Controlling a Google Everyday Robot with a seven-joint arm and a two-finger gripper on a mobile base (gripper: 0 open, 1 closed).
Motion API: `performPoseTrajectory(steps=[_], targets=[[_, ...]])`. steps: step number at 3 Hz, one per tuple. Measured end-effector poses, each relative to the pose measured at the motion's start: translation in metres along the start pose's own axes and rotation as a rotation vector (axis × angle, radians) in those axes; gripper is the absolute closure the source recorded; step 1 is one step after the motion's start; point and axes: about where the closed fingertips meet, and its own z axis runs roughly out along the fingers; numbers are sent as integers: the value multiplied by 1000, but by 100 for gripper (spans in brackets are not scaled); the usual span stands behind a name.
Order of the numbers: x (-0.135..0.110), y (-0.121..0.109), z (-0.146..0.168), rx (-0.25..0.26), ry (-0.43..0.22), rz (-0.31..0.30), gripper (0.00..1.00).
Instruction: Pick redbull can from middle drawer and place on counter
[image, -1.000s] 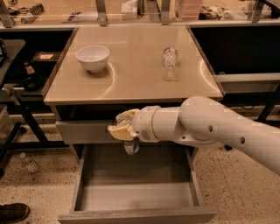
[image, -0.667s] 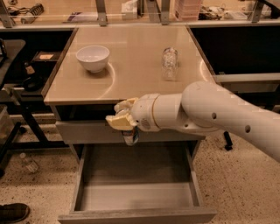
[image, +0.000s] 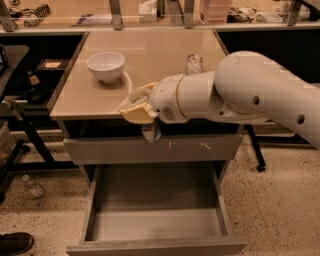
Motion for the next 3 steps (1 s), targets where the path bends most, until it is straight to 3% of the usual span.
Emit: performPoseTrajectory(steps=[2,3], targets=[[-17,-8,-1,0,-16,-24,100],[-42,-29,-4,1,-33,-39,100]])
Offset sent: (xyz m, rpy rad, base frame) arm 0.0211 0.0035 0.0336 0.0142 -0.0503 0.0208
